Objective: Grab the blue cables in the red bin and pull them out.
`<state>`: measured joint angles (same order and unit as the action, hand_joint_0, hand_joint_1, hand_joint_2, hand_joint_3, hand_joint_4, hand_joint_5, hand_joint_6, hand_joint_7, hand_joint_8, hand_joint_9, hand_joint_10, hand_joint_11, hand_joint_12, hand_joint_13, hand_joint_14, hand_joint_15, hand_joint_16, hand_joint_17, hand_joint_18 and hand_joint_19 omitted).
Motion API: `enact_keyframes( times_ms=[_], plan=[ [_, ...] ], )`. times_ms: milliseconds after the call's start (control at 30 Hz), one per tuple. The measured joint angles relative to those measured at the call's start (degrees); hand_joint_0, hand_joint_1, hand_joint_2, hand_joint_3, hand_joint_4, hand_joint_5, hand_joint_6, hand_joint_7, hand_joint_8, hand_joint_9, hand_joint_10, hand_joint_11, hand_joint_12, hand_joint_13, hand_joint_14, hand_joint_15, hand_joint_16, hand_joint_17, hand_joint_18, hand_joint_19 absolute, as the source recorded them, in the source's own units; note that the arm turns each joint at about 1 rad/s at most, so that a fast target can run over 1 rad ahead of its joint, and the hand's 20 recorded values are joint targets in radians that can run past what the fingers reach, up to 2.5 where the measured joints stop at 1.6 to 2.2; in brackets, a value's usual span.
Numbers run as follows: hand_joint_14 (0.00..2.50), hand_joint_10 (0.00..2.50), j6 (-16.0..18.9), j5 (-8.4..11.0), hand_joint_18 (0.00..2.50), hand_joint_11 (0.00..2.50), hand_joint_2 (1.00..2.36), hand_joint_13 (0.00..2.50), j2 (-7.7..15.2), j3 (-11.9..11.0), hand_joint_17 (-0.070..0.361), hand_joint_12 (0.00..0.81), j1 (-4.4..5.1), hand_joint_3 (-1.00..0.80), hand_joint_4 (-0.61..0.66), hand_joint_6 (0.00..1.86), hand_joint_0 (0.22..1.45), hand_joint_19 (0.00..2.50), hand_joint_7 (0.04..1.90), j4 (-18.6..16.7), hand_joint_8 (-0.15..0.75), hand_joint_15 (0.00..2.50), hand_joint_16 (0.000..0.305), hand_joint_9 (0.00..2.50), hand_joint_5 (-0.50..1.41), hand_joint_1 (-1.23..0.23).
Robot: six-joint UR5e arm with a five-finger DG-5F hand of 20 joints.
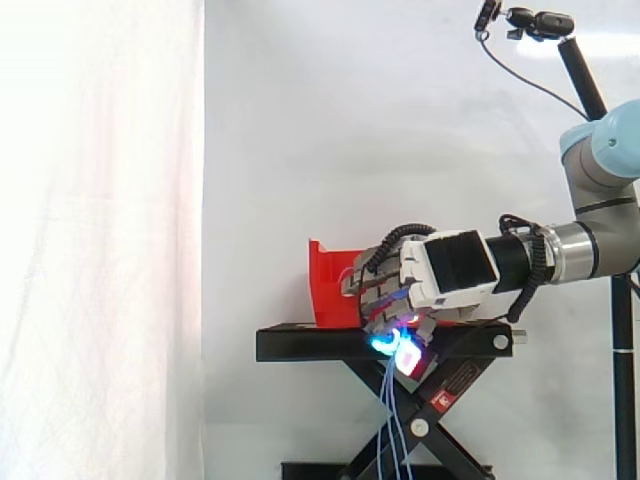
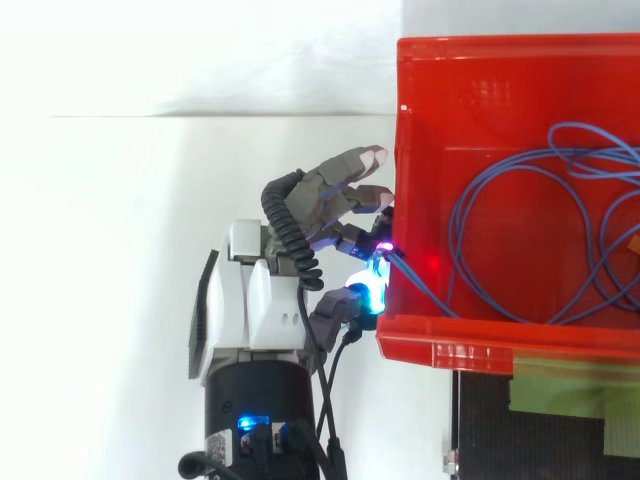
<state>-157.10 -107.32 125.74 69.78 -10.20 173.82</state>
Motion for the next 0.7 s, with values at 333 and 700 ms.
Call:
enact_keyframes(
  times_ms=[333, 700],
  plan=[
    [0.01, 0.02, 2.06, 0.11, 0.65, 0.63, 1.00, 0.73, -0.01, -2.67, 0.092, 0.316, 0.58, -1.00, 0.08, 0.95, 0.90, 0.44, 0.67, 4.03, 0.233, 0.34, 0.041, 0.94, 0.89, -0.71],
    [0.01, 0.02, 15.84, 0.44, 0.65, 0.63, 1.00, 0.73, -0.17, -5.64, 0.092, 0.316, 2.97, -1.00, 0.08, 0.95, 0.90, 0.45, 0.67, 4.33, 0.229, 0.34, 0.041, 0.94, 0.89, -0.71]
  ],
)
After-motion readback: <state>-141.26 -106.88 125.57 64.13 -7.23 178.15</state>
